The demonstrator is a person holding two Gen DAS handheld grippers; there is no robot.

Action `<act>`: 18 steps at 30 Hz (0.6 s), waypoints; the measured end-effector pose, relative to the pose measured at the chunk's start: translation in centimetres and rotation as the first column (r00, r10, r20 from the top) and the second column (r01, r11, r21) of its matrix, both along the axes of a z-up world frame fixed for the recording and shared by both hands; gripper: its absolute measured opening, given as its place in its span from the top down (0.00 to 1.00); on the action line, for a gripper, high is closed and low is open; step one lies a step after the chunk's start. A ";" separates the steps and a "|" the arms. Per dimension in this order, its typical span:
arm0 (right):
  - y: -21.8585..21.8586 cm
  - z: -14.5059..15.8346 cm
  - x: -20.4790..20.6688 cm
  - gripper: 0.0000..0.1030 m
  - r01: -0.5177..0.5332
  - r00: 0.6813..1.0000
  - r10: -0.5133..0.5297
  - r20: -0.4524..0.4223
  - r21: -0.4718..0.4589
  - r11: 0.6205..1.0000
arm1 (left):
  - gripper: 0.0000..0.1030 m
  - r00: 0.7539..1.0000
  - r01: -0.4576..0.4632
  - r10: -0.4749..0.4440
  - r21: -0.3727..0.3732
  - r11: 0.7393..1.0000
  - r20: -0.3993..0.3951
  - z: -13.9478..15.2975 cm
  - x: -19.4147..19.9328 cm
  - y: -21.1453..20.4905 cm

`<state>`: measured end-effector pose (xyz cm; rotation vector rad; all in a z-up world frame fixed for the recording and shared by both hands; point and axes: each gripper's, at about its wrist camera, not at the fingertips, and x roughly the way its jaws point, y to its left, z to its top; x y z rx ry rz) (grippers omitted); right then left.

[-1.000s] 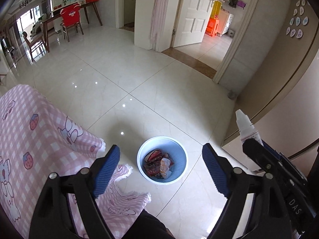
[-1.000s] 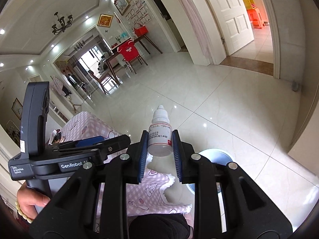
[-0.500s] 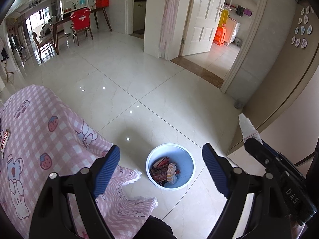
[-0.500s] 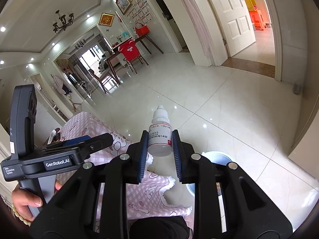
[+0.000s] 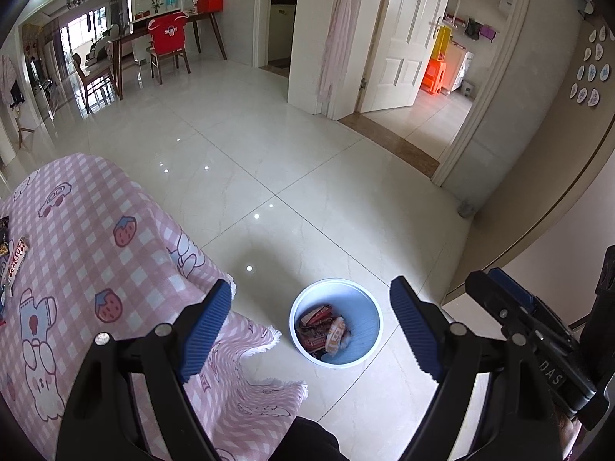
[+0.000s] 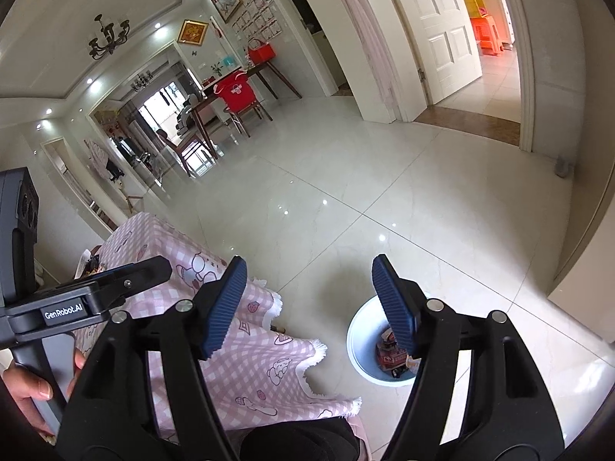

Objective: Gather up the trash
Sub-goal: 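Move both open tools back toward the remaining trash on the table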

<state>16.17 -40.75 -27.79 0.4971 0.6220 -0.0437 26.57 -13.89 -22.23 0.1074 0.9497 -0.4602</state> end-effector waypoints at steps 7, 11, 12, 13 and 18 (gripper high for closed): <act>2.7 1.5 0.1 0.34 -0.073 0.997 0.073 0.013 0.001 0.997 | 0.20 0.999 -0.026 0.025 0.012 1.000 0.045 1.3 -1.3 3.4; 6.4 2.6 0.6 0.34 -0.159 0.987 0.160 0.025 -0.018 0.987 | 0.20 0.994 -0.081 0.079 0.021 0.996 0.078 2.2 -1.9 7.4; 7.6 2.9 0.7 0.34 -0.184 0.982 0.185 0.028 -0.025 0.983 | 0.20 0.990 -0.109 0.106 0.031 0.994 0.095 2.6 -2.1 8.8; 8.5 3.1 0.9 0.34 -0.202 0.979 0.203 0.030 -0.029 0.979 | 0.20 0.986 -0.128 0.124 0.039 0.991 0.109 2.8 -2.3 10.0; 15.1 4.7 2.1 0.34 -0.338 0.939 0.342 0.044 -0.069 0.939 | 0.20 0.947 -0.286 0.268 0.083 0.955 0.178 3.8 -3.1 18.1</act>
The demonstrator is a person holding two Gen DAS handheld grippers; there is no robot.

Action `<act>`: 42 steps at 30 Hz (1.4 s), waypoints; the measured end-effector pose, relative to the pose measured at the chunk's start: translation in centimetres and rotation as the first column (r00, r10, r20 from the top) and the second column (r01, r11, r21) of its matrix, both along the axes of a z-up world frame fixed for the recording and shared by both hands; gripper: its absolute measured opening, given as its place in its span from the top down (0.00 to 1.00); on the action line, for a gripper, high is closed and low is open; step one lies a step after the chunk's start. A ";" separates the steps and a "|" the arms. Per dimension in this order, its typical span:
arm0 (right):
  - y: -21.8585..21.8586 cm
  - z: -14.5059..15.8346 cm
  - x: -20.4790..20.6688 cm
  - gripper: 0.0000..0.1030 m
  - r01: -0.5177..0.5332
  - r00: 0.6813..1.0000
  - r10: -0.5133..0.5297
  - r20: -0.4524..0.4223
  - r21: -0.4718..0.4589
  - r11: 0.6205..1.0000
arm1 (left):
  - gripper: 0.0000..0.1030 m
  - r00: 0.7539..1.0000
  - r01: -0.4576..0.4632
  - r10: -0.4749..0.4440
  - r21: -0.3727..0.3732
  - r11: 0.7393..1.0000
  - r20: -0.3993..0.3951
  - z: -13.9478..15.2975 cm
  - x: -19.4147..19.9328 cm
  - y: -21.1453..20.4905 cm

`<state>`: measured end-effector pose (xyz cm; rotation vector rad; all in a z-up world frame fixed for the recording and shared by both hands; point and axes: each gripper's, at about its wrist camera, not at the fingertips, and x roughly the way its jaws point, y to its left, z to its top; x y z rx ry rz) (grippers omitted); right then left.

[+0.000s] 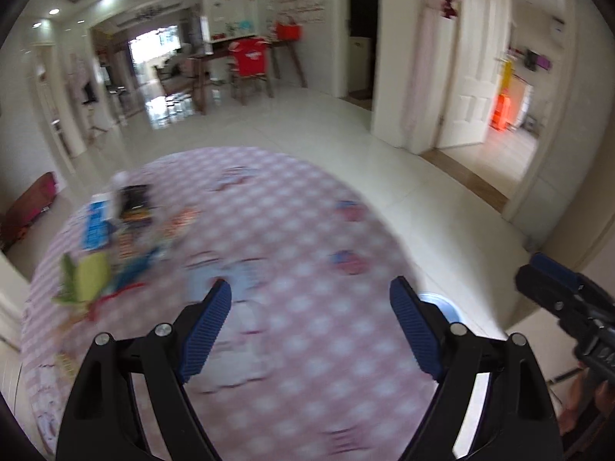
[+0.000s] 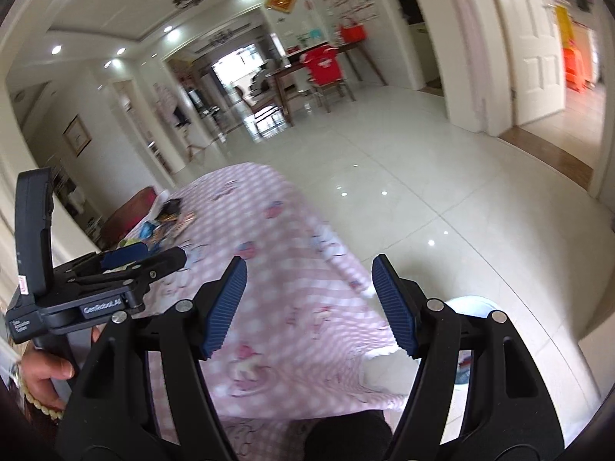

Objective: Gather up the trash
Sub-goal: 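Move both open tools back toward the remaining trash on the table, then grasp the green-leafed plush carrot with the left tool while the right grasps a blue wrapper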

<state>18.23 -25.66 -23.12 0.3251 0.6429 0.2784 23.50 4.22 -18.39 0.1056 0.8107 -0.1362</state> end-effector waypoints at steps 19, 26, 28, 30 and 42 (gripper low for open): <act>23.3 -2.1 10.2 0.40 -0.349 0.928 0.346 -0.142 0.004 0.937 | 0.30 0.935 -0.348 0.342 -0.054 0.936 -0.094 -4.8 2.7 21.2; 26.8 -4.5 14.2 0.52 -0.316 0.914 0.335 -0.228 0.114 0.942 | 0.44 0.937 -0.337 0.326 -0.089 0.937 -0.124 -5.6 4.2 22.4; 27.1 -5.1 15.0 0.58 -0.299 0.912 0.330 -0.242 0.154 0.942 | 0.54 0.936 -0.338 0.325 -0.091 0.937 -0.131 -5.8 4.6 22.6; 27.5 -5.1 15.6 0.65 -0.284 0.916 0.319 -0.244 0.165 0.944 | 0.66 0.936 -0.341 0.327 -0.105 0.934 -0.133 -5.8 4.7 22.9; 26.8 -4.2 15.8 0.94 -0.291 0.930 0.324 -0.172 0.191 0.938 | 0.85 0.946 -0.323 0.314 -0.179 0.929 -0.077 -3.5 2.9 22.6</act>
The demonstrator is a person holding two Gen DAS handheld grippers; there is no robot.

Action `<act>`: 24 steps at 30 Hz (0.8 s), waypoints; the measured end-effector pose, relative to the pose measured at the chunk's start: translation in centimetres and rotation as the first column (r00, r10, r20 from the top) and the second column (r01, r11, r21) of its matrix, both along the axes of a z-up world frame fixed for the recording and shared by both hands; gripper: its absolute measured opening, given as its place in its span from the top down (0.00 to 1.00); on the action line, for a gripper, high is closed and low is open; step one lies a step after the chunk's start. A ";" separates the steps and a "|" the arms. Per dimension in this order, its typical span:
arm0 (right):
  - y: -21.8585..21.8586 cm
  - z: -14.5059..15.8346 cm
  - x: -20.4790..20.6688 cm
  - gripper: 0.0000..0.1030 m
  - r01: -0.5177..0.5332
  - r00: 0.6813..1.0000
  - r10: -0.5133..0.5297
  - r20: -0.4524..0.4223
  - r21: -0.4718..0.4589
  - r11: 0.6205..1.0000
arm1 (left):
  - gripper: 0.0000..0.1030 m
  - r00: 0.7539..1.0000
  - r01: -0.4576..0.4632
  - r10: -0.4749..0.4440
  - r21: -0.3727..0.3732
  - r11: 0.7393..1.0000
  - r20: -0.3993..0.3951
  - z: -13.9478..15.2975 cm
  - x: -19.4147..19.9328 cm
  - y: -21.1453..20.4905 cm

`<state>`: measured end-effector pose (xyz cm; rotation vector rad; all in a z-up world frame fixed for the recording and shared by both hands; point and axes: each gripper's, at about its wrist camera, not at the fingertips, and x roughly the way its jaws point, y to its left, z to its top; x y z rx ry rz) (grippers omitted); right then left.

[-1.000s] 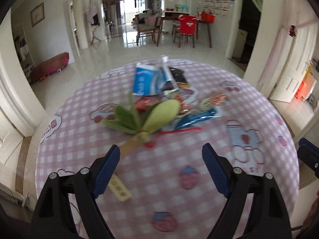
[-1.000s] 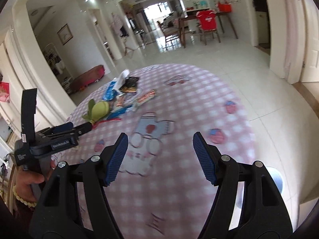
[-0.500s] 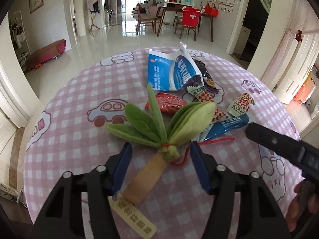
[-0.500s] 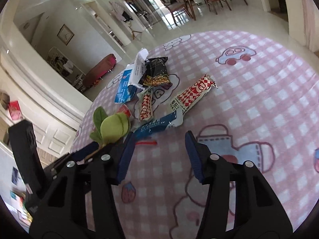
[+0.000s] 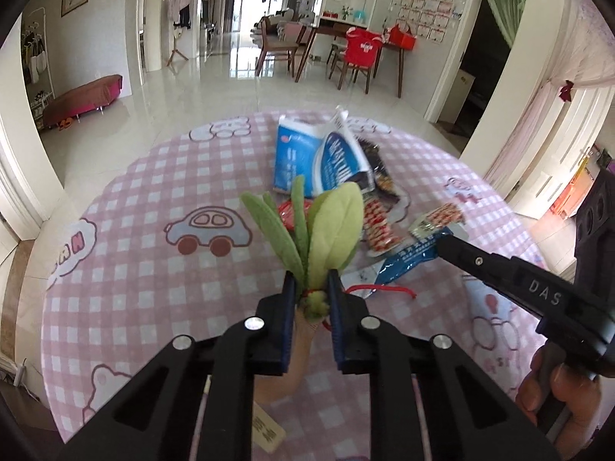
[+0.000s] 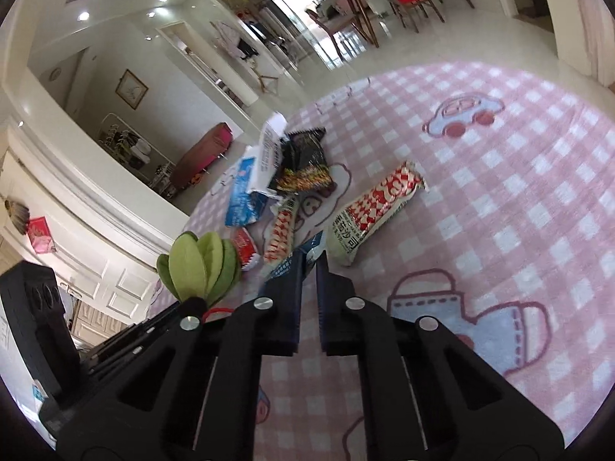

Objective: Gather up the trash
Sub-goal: 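Grasp the green-leafed plush carrot with the left tool while the right grasps a blue wrapper, then carry the plush carrot and blue wrapper over the bucket and open both tools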

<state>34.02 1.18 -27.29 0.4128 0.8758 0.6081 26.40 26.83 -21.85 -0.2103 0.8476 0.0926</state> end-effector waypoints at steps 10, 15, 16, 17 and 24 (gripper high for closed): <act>-6.1 5.0 -4.7 0.96 0.079 0.983 -0.075 0.170 -0.017 0.997 | 0.85 0.991 0.078 -0.077 -0.005 0.997 0.110 5.5 -3.0 -3.8; -12.6 7.4 -8.5 0.96 0.180 0.950 -0.165 0.263 -0.031 0.983 | 0.85 0.973 0.184 -0.182 -0.002 0.983 0.140 7.3 -3.3 -9.3; -14.2 7.7 -9.4 0.96 0.206 0.942 -0.190 0.278 -0.032 0.978 | 0.85 0.969 0.205 -0.203 -0.001 0.979 0.142 7.4 -3.3 -10.5; -15.4 8.0 -9.9 0.96 0.226 0.934 -0.208 0.289 -0.033 0.973 | 0.85 0.962 0.237 -0.234 -0.001 0.972 0.141 7.6 -3.2 -12.2; -25.7 8.3 -14.4 0.96 0.410 0.863 -0.370 0.344 -0.048 0.911 | 0.85 0.896 0.429 -0.428 0.019 0.903 0.115 7.8 -2.6 -23.8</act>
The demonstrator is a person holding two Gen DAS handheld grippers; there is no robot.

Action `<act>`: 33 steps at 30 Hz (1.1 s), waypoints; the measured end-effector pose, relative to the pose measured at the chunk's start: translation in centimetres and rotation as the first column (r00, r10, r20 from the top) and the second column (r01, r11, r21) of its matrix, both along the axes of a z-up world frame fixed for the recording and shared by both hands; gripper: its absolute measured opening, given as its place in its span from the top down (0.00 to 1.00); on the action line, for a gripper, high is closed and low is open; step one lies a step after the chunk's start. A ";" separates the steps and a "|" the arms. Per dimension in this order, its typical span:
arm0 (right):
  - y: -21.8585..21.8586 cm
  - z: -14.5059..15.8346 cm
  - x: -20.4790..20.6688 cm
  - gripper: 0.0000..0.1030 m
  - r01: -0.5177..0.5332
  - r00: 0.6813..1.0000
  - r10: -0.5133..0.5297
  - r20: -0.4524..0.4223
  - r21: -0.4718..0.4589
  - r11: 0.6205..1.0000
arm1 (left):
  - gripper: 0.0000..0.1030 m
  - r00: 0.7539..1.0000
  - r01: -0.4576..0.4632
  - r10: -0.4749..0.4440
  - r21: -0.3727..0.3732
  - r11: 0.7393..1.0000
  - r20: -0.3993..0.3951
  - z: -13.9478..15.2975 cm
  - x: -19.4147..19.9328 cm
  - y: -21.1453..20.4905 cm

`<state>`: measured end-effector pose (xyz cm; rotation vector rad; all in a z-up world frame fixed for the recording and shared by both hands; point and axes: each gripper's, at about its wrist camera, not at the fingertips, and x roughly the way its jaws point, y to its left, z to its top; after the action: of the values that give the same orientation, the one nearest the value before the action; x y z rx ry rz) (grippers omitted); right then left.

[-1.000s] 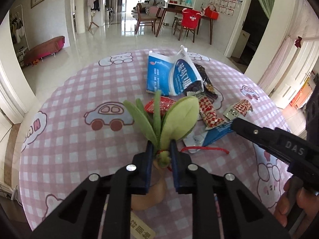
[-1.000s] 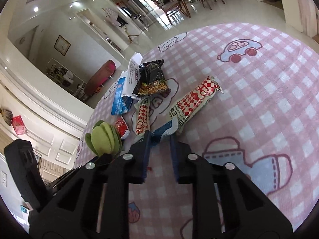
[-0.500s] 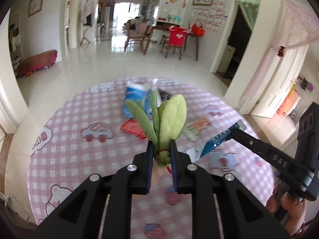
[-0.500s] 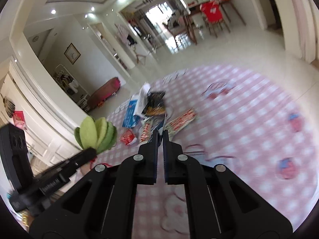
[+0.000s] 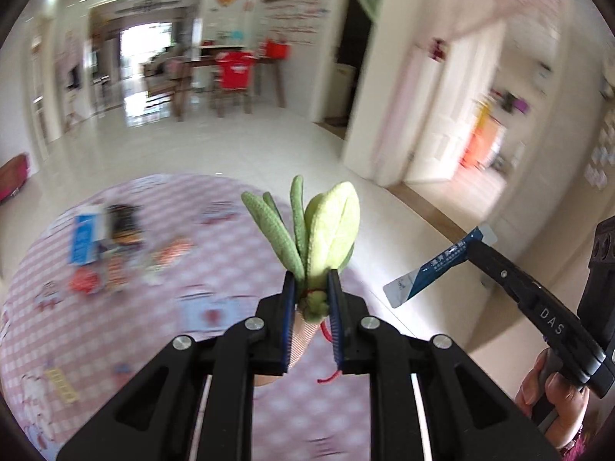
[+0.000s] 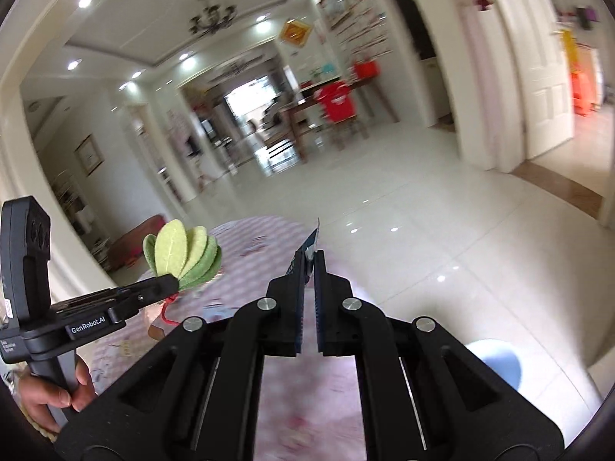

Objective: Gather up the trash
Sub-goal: 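Carry the plush carrot and blue wrapper over the bucket and open both tools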

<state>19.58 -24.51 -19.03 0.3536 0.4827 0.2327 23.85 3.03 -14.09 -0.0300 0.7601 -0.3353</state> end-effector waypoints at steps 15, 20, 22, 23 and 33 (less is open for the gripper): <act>-14.5 -4.7 -6.1 0.96 0.339 0.937 -0.347 -0.037 -0.135 0.931 | 0.83 0.927 0.340 -0.332 0.020 0.940 -0.178 -7.0 3.0 -22.1; -17.1 -6.3 -7.2 0.96 0.398 0.910 -0.410 -0.058 -0.157 0.904 | 0.36 0.922 0.336 -0.319 0.043 0.941 -0.219 -9.2 4.1 -25.2; -17.8 -6.7 -7.2 0.96 0.402 0.907 -0.415 -0.070 -0.153 0.903 | 0.31 0.922 0.334 -0.317 0.044 0.941 -0.223 -9.8 3.8 -25.9; -18.2 -7.1 -7.3 0.95 0.403 0.905 -0.417 -0.077 -0.155 0.902 | 0.31 0.919 0.336 -0.317 0.044 0.941 -0.236 -10.1 3.8 -26.1; -18.3 -7.9 -6.2 0.95 0.375 0.914 -0.391 -0.106 -0.146 0.916 | 0.30 0.922 0.323 -0.300 0.060 0.945 -0.247 -10.3 2.9 -24.9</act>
<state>13.34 -42.85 -26.93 0.3377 0.5460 -0.2051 26.73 -21.90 -24.43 0.1499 1.0193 -0.6052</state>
